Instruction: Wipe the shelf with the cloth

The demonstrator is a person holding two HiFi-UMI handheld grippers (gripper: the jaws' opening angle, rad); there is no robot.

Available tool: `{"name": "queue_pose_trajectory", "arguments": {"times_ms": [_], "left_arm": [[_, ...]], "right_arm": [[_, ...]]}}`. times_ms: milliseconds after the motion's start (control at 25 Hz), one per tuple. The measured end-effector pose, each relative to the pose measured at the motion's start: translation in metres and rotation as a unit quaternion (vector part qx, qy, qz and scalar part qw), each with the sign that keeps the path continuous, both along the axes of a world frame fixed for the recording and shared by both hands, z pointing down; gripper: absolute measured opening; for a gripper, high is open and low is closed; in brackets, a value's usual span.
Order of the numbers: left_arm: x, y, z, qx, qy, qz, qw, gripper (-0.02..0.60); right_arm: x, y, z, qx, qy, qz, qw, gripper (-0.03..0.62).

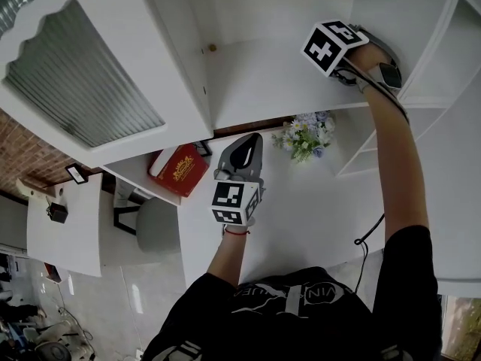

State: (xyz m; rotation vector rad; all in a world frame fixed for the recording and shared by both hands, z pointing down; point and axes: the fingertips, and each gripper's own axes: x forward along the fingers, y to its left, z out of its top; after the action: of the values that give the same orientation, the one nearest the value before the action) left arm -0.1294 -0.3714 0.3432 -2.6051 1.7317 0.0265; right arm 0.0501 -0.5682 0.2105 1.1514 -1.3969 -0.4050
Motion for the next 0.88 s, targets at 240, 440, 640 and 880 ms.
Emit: {"name": "queue_pose_trajectory", "arguments": {"times_ms": [240,440,640,880], "left_arm": [[-0.013,0.003,-0.003,0.003,-0.002,-0.019,0.9998,0.012],[-0.024,0.009,-0.010,0.011,-0.010,-0.034,0.9993,0.012],[-0.040,0.017,-0.016,0.014,-0.015,-0.057,0.9982,0.012],[-0.058,0.027,-0.020,0.017,-0.016,-0.081,0.9964,0.012]], "right_arm": [[-0.070,0.033,-0.022,-0.017,-0.192,-0.091,0.977,0.094],[-0.142,0.070,-0.025,-0.074,-0.267,-0.188,0.942,0.094],[-0.196,0.112,-0.020,-0.133,-0.276,-0.252,0.918,0.094],[-0.241,0.145,-0.006,-0.177,-0.254,-0.301,0.902,0.094]]}}
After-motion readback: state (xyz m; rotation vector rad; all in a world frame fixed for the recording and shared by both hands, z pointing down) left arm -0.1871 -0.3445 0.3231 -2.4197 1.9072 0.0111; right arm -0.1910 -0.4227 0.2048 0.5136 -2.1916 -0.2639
